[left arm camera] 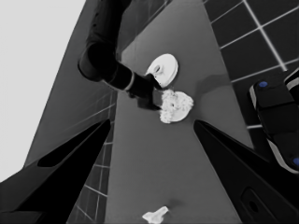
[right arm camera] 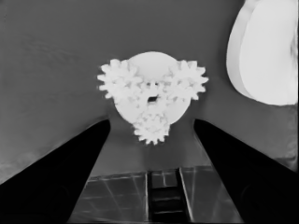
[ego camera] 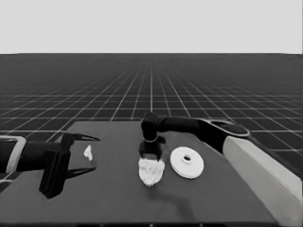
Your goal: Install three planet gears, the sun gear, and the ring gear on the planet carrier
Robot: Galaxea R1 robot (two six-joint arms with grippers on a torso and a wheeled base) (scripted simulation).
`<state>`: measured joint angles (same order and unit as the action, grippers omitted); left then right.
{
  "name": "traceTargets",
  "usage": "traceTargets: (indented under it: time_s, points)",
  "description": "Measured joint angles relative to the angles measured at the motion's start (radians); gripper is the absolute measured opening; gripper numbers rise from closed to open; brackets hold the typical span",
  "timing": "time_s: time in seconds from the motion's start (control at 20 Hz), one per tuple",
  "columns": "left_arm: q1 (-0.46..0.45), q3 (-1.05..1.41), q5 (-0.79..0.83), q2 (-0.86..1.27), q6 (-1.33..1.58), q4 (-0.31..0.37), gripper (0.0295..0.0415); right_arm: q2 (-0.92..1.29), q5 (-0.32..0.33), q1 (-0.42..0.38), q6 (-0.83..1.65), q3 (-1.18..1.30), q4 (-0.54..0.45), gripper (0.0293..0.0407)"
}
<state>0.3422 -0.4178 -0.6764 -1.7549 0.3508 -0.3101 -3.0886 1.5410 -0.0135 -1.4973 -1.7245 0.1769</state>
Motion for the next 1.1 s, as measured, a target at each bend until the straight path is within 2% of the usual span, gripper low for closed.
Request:
traceTargets:
  time_s: [0.3, 0.35, 0.4, 0.45, 0.55, 0.8, 0.85, 0.9, 1.0, 1.1]
  points:
    - [0.000, 0.000, 0.000, 0.000, 0.000, 0.000, 0.0385, 0.002, -0.001, -0.015, 0.122, 0.004, -0.016, 0.0385]
    - [0.000, 0.000, 0.000, 0.000, 0.000, 0.000, 0.0385, 0.278, -0.149, 0.109, 0.539, 0.462, 0.202, 0.0405]
    - [0.000, 0.000, 0.000, 0.000, 0.000, 0.000, 0.0385, 0.707, -0.236, 0.227, 0.804, 0.821, 0.333, 0.0395]
    - [0.000, 0.000, 0.000, 0.000, 0.000, 0.000, 0.0385, 0.977, -0.286, 0.291, 0.959, 1.031, 0.410, 0.0389]
    - [0.000, 0.000, 0.000, 0.000, 0.000, 0.000, 0.0385, 1.213, -0.335, 0.344, 1.104, 1.232, 0.482, 0.0385]
    - [0.000, 0.000, 0.000, 0.000, 0.000, 0.000, 0.0385, 1.322, -0.359, 0.367, 1.176, 1.331, 0.518, 0.0385]
    - [0.000, 0.000, 0.000, 0.000, 0.000, 0.000, 0.0385, 1.039, -0.086, 0.045, 0.715, 1.098, 0.144, 0.0398]
    - [0.000, 0.000, 0.000, 0.000, 0.000, 0.000, 0.0385, 0.806, -0.057, -0.063, 0.540, 0.783, 0.019, 0.0393]
    - [0.000, 0.000, 0.000, 0.000, 0.000, 0.000, 0.0385, 0.608, -0.041, -0.070, 0.486, 0.389, -0.047, 0.0386]
    - [0.000, 0.000, 0.000, 0.000, 0.000, 0.000, 0.0385, 0.527, -0.034, -0.068, 0.493, 0.212, -0.070, 0.0385]
